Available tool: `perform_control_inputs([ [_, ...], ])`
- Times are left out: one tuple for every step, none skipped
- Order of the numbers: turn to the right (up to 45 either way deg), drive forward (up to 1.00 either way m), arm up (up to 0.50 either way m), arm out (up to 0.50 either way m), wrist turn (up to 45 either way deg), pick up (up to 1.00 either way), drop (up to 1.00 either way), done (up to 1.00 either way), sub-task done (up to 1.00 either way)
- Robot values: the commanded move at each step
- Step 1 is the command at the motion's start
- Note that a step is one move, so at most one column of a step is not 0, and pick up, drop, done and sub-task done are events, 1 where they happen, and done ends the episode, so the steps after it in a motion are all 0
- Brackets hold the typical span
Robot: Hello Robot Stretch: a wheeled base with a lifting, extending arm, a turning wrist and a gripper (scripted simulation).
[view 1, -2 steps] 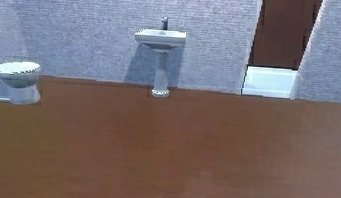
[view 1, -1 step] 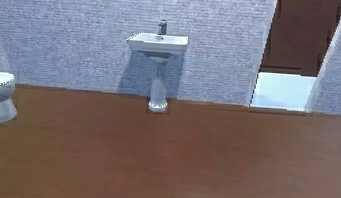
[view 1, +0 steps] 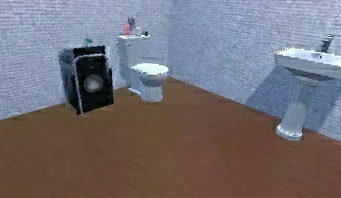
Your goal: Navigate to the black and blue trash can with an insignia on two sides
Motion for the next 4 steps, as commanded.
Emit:
perform_control_inputs([
  [0.0,0.45,0.0,0.0,0.0,0.0,0.0,0.0,0.0],
  [-39.0,0.0,0.0,0.0,0.0,0.0,0.0,0.0,0.0],
  [0.0,1.0,0.0,0.0,0.0,0.0,0.0,0.0,0.0],
  [-6.0,0.0,0.0,0.0,0.0,0.0,0.0,0.0,0.0],
])
